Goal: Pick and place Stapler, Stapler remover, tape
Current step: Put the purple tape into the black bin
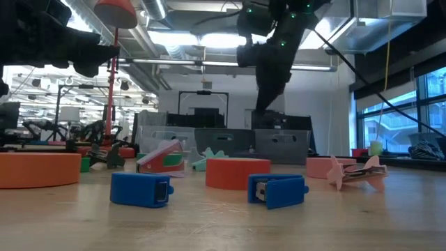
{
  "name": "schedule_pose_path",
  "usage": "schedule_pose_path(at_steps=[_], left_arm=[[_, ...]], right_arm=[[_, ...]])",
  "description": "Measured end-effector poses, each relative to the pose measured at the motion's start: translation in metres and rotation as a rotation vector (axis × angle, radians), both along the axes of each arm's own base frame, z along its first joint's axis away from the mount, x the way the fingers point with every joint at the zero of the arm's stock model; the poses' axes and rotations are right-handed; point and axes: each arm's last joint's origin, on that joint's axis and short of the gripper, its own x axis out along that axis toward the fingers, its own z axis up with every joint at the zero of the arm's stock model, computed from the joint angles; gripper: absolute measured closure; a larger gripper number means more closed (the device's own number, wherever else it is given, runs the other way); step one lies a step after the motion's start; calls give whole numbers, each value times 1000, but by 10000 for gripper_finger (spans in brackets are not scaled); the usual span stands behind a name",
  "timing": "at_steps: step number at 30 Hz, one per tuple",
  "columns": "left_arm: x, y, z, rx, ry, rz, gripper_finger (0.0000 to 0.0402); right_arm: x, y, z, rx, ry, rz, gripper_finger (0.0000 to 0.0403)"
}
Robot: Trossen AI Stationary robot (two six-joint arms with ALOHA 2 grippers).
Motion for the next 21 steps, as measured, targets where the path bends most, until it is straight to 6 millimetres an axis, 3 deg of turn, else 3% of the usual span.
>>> schedule_pose_path(at_steps=[5,12,21], left_arm=[[0,0,0,0,0,0,154],[0,0,0,0,0,0,154],[0,0,0,0,0,0,154]], right_arm=[[7,7,1,-30,-56,160,298],[5,4,-6,-106,-34,173,220],[12,-6,-48,-117,64,233,210]])
